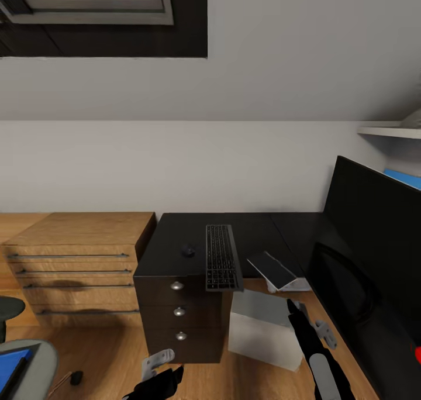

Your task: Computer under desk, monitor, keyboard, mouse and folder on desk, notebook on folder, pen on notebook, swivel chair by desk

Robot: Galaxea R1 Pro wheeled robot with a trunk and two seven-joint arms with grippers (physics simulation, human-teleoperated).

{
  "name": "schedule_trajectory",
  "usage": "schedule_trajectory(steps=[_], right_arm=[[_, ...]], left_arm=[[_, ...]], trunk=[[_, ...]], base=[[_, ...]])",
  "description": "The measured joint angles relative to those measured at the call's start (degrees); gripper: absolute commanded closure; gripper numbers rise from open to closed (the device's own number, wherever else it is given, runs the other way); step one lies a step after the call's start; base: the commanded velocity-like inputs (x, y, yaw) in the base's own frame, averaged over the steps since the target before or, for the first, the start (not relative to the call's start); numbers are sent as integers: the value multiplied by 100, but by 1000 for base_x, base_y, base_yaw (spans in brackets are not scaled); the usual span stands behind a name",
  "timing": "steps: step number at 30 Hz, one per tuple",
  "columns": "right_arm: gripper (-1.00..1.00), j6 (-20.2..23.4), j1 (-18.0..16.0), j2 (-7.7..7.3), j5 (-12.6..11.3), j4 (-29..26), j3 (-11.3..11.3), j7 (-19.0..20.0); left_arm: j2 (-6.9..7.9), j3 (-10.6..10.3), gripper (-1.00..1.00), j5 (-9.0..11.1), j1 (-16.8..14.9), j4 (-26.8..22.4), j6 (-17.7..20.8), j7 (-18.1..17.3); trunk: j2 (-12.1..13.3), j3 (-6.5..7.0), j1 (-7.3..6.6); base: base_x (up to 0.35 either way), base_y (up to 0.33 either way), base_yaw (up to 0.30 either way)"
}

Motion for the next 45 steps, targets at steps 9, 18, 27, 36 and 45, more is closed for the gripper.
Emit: schedule_trajectory(steps=[9, 18, 27, 36, 45], right_arm=[[-100, 0, 1, 3, 8, 14, 1, 0], [-100, -8, 0, -17, 106, 421, 367, 6], [-100, -53, 0, -353, 1106, 1758, 620, 5], [-100, -2633, 1, -395, 3291, 3736, 640, -29], [-100, -3459, 6, -485, 4063, 4892, 976, 8]], left_arm=[[0, 1, -100, 6, 0, 79, 0, 0], [0, -4, -100, -29, 0, 555, -191, -34], [28, -6, -100, -29, 0, 1136, -677, -25], [15, -3, -100, -290, 1, 3229, -1825, -43], [-2, -201, -100, -596, 2, 4457, -2779, -50]], trunk=[[0, 0, -1], [279, 125, -156], [640, 287, -354], [1001, 447, -551], [1362, 610, -749]], base=[[-258, 0, 0], [-18, 0, 0], [-1, 0, 0], [0, 0, 0], [0, 0, 0]])
